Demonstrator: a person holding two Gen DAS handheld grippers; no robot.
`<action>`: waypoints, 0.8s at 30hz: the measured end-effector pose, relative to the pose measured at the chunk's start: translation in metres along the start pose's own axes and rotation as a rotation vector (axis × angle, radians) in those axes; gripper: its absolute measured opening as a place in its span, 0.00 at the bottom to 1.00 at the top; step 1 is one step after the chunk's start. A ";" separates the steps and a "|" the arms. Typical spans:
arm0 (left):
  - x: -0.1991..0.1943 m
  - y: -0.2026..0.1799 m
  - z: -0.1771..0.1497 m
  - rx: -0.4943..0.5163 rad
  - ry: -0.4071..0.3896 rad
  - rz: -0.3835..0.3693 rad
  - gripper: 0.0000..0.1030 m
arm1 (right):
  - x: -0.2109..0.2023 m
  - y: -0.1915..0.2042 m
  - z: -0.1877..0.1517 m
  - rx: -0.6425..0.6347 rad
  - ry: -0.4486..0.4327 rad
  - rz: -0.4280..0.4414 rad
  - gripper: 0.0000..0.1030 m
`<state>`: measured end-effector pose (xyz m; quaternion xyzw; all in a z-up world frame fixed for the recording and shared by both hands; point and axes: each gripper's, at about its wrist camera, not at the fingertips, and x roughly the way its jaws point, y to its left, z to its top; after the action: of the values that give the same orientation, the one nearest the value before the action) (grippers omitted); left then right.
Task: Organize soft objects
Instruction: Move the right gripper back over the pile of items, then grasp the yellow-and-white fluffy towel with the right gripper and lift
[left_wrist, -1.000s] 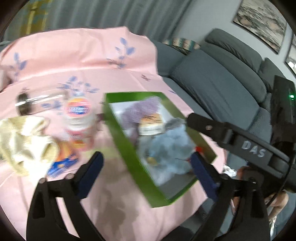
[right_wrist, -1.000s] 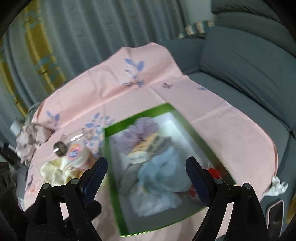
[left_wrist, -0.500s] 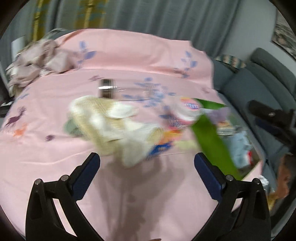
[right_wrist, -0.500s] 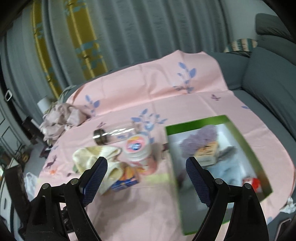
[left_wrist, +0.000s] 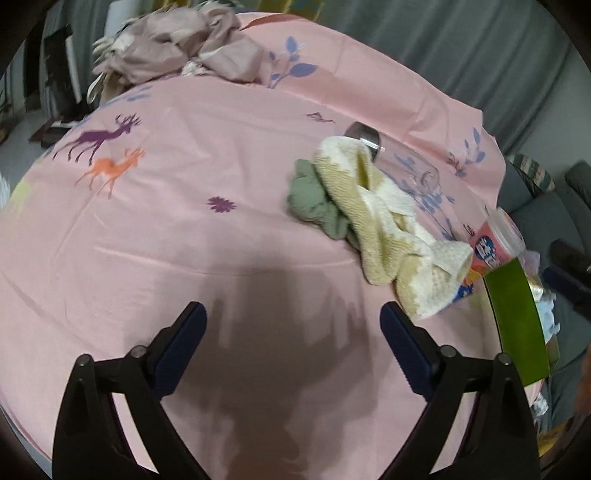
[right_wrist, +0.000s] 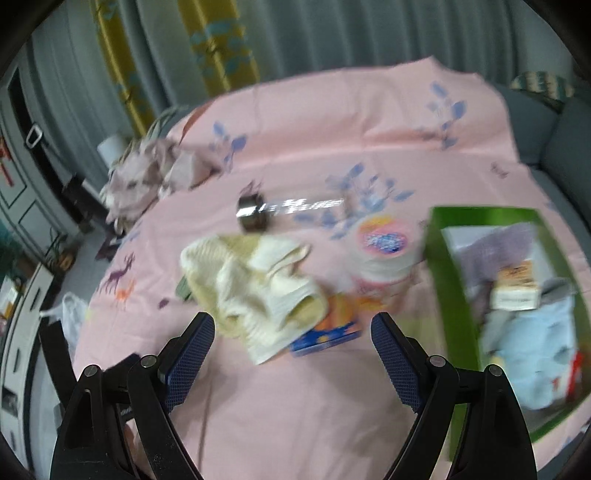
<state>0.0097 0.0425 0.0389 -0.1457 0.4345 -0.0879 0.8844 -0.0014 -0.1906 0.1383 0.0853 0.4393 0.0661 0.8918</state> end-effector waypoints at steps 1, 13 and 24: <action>0.000 0.005 0.000 -0.022 -0.003 0.003 0.88 | 0.008 0.005 0.003 0.002 0.025 0.007 0.85; -0.009 0.033 0.011 -0.136 -0.029 0.019 0.86 | 0.120 0.099 0.066 -0.034 0.223 -0.017 0.85; -0.015 0.037 0.016 -0.148 -0.032 -0.011 0.86 | 0.144 0.090 0.067 -0.027 0.223 -0.035 0.07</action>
<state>0.0146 0.0842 0.0469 -0.2146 0.4249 -0.0581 0.8775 0.1349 -0.0808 0.0858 0.0576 0.5364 0.0655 0.8394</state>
